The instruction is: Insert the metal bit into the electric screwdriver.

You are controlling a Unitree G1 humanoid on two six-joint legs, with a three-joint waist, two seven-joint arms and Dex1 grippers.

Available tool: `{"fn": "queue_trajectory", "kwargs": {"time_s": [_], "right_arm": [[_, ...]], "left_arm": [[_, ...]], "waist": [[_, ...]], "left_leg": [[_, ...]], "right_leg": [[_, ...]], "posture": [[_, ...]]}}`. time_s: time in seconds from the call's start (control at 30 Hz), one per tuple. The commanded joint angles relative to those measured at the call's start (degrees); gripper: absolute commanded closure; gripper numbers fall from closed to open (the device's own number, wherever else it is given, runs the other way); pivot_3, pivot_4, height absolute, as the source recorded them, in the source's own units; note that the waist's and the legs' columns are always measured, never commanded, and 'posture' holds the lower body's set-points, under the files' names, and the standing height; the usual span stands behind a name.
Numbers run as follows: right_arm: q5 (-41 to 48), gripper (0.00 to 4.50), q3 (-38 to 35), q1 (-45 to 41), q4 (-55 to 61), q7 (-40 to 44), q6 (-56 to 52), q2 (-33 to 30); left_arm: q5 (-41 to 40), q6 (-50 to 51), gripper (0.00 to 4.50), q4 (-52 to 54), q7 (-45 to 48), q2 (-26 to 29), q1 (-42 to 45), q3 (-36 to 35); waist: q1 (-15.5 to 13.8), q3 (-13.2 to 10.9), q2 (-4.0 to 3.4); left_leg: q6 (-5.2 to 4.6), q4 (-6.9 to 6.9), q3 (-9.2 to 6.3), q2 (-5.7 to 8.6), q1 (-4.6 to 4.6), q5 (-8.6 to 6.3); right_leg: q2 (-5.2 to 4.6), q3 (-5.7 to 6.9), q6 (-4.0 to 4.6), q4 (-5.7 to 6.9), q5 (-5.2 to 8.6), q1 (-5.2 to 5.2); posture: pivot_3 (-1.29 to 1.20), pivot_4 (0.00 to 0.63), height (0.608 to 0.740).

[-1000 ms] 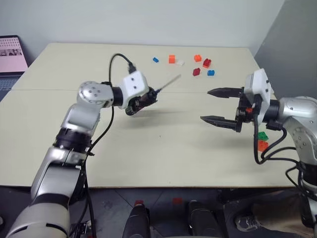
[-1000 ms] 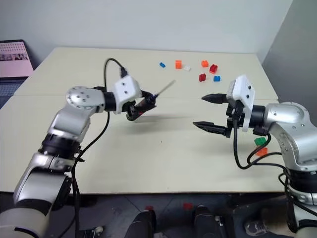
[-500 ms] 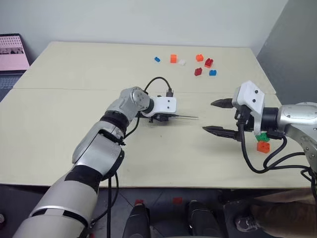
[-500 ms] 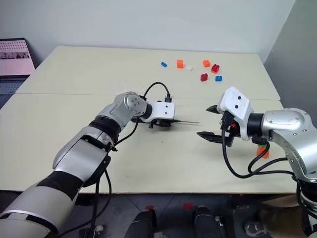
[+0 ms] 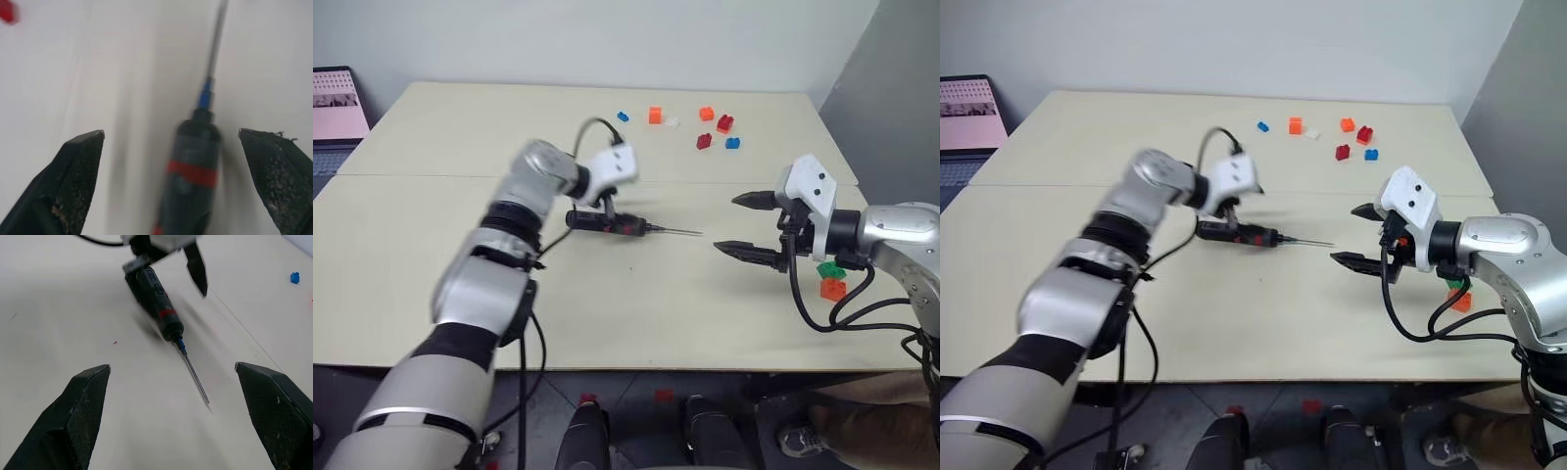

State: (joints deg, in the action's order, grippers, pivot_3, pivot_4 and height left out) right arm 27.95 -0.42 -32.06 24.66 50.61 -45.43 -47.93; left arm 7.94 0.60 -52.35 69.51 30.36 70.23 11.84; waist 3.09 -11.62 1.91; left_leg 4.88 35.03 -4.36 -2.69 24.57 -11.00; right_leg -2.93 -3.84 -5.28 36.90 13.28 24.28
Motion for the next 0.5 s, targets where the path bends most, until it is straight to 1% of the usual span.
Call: {"fn": "queue_trajectory", "kwargs": {"time_s": [0.03, 0.13, 0.27, 0.37, 0.4, 0.5], "right_arm": [[-2.4, 0.20, -1.8, 1.3, -2.5, -1.5, 7.1, 1.9], [-4.0, 0.20, -1.5, 3.3, -4.9, 1.0, 13.2, 1.8], [-1.3, 0.20, -3.2, 5.1, -6.0, 6.8, 15.6, 0.1], [-0.1, 0.20, -3.7, 5.6, -6.7, 9.7, 16.1, -1.2], [0.1, 0.20, -3.5, 5.4, -6.9, 10.1, 16.0, -1.4], [1.1, 0.20, -3.6, 5.7, -6.6, 11.1, 14.6, -2.3]], "left_arm": [[-3.6, 11.6, 0.02, 19.0, -0.4, 9.2, -11.8, -6.8], [-6.9, 20.6, 0.02, 35.1, -1.2, 15.8, -24.5, -12.6], [-11.8, 29.0, 0.02, 49.7, -1.9, 21.3, -38.9, -21.5], [-15.4, 32.2, 0.02, 54.6, -2.2, 23.1, -44.5, -25.3], [-16.8, 32.8, 0.02, 55.3, -2.2, 23.2, -45.4, -26.1], [-20.1, 34.3, 0.02, 57.7, -0.5, 24.7, -48.1, -26.6]], "waist": [[0.8, 0.0, -0.03], [1.4, 0.0, -0.04], [0.5, 0.0, 0.03], [-0.2, 0.0, 0.06], [-0.4, 0.0, 0.05], [-0.7, 0.0, 0.07]], "left_leg": [[0.00, -0.04, 0.02, 0.00, -0.12, 0.00], [0.00, -0.13, 0.01, -0.03, -0.26, 0.00], [0.01, -0.04, -0.03, -0.03, -0.18, 0.01], [0.01, 0.04, -0.03, -0.04, -0.24, 0.01], [0.01, 0.06, -0.03, -0.04, -0.24, 0.01], [-0.01, 0.16, -0.02, -0.02, -0.35, 0.03]], "right_leg": [[0.00, -0.05, 0.00, 0.06, 0.00, -0.06], [0.00, -0.02, -0.01, 0.16, 0.03, -0.13], [-0.01, 0.07, -0.01, 0.16, 0.03, -0.12], [-0.02, 0.11, 0.04, 0.12, 0.07, -0.23], [-0.02, 0.10, 0.30, 0.11, 0.19, -0.23], [-0.03, 0.09, 0.48, 0.12, 0.12, -0.33]], "posture": [[0.00, 0.150, 0.740], [0.00, 0.150, 0.740], [0.00, 0.150, 0.740], [0.00, 0.150, 0.740], [0.00, 0.150, 0.740], [0.00, 0.150, 0.740]]}}
